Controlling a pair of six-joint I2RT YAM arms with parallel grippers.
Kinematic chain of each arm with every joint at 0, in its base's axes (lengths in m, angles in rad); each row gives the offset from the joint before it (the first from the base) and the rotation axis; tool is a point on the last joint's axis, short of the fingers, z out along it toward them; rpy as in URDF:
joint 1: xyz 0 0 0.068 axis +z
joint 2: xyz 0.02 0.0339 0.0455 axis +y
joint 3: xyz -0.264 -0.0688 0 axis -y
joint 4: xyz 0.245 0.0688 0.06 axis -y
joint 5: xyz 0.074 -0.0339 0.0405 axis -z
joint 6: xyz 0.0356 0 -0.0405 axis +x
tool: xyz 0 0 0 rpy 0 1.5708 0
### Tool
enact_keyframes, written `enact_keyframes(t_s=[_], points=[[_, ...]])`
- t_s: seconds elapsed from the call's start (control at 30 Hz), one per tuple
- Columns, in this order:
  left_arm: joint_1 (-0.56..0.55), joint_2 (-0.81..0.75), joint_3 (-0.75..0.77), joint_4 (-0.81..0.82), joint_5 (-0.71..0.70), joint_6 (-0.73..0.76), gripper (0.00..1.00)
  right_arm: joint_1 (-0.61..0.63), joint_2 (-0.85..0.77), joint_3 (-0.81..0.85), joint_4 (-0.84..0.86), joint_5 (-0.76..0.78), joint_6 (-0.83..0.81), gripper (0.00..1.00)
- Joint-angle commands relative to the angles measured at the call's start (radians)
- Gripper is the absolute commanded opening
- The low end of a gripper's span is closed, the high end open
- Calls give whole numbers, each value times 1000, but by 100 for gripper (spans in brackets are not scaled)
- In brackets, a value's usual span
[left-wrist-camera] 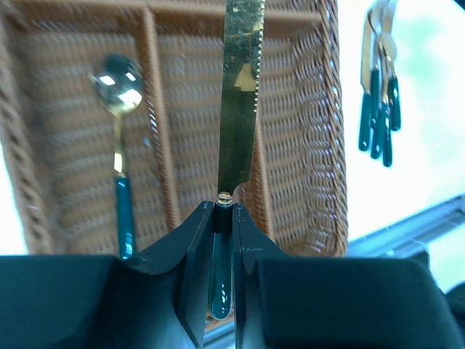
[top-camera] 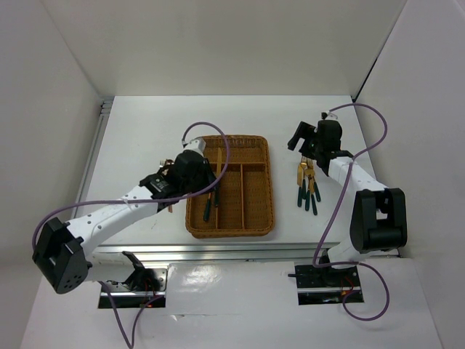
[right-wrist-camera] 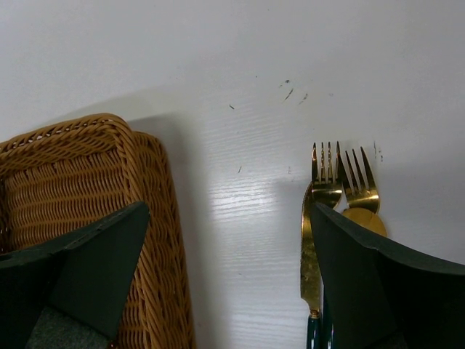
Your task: Sort the eating utensils into containers
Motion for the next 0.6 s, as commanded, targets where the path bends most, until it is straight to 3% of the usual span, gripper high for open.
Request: enact_keyframes(t_s=[0.0,0.13,0.33,0.57], points=[[-24,14,-29,119,35,-76,23,-4,-38,0,14,24,-11,100],[-61,80,-38,202,64,-97,23,-4,-49,0,14,24,-11,100],[-73,202,-15,193,28,-117,23,-4,-49,-20,14,15,-2,100],[-73,282,37,158,9,-88,32,-4,-69,-42,23,4,7,100]])
